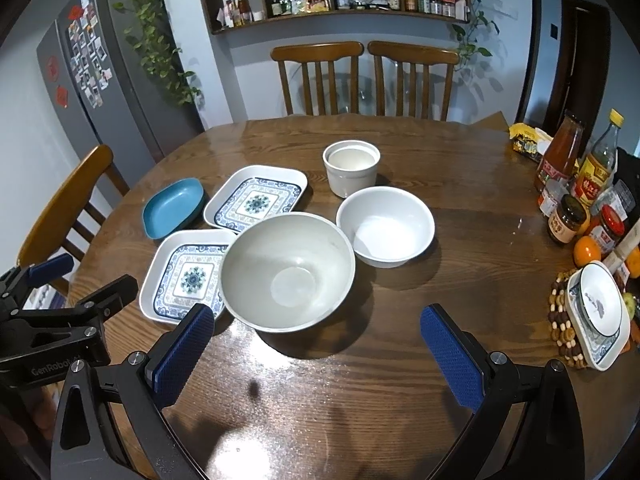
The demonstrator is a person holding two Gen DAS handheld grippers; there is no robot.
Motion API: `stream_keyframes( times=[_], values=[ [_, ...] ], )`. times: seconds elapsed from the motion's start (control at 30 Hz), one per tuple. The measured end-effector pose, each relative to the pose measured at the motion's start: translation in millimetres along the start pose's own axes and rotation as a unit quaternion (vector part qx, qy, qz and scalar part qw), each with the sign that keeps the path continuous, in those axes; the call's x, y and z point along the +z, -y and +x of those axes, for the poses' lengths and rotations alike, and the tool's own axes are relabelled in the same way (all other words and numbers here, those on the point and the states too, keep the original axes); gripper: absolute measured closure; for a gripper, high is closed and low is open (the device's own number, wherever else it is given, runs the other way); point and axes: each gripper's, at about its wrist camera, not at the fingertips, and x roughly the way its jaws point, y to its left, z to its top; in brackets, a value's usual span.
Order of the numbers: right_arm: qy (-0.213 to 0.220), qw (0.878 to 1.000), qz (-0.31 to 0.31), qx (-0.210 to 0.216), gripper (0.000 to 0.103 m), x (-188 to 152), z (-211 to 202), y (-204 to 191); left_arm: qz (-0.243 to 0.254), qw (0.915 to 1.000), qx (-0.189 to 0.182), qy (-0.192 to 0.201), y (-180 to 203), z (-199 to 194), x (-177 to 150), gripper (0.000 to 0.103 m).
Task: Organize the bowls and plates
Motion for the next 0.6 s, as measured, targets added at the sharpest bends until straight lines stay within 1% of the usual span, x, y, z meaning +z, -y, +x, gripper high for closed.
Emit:
stream_keyframes(
  times=[0.6],
  values=[
    [-0.001, 1.0, -0.006, -0.004, 0.0, 0.1, -1.0, -3.5, 0.007, 1.0, -0.003, -0.004, 3.2, 3.2, 0.3, 0.001]
  ],
)
